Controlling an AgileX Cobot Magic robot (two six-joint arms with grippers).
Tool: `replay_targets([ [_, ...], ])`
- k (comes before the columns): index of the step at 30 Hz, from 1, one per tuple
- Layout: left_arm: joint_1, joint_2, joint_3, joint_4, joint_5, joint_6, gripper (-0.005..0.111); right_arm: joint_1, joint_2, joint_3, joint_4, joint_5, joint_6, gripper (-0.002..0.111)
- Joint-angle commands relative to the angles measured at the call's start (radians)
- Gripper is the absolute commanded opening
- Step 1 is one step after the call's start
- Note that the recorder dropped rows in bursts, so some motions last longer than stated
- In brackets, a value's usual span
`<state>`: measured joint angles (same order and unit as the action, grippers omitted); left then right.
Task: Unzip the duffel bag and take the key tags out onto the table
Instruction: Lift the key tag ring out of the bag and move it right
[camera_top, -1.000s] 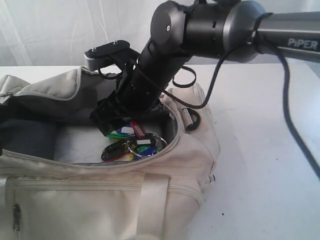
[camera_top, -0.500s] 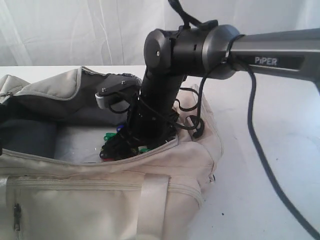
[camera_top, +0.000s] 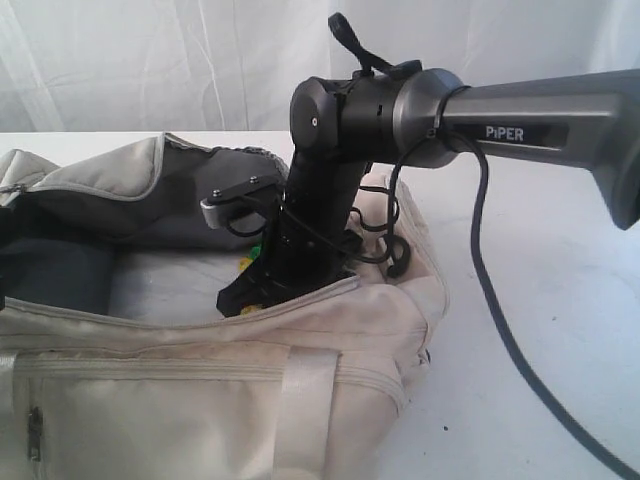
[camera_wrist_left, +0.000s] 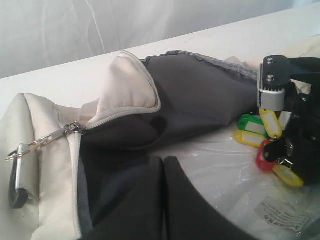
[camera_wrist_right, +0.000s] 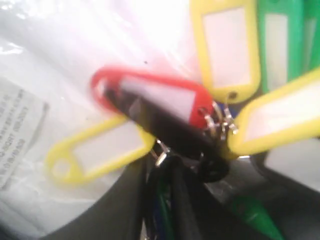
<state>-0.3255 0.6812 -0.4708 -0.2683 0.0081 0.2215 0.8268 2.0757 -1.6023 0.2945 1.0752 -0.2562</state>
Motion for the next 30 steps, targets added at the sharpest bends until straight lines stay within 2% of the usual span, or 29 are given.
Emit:
replay_targets([
  [1, 0.004, -0.006, 0.006, -0.015, -0.008, -0.005, 0.0, 0.011, -0.054, 0.017, 0.051, -0.085, -0.011, 0.0],
  [8, 0.004, -0.006, 0.006, -0.015, -0.008, -0.005, 0.0, 0.011, -0.2, 0.017, 0.046, -0.157, -0.011, 0.0],
  [21, 0.004, -0.006, 0.006, -0.015, -0.008, -0.007, 0.0, 0.009, -0.322, 0.017, -0.005, -0.157, -0.009, 0.0],
  [25, 0.004, -0.006, 0.006, -0.015, -0.008, -0.007, 0.0, -0.023, -0.402, 0.017, -0.048, -0.122, -0.009, 0.0],
  [30, 0.004, -0.006, 0.006, -0.015, -0.008, -0.007, 0.0, -0.114, -0.521, 0.019, -0.168, -0.035, 0.03, 0.0],
])
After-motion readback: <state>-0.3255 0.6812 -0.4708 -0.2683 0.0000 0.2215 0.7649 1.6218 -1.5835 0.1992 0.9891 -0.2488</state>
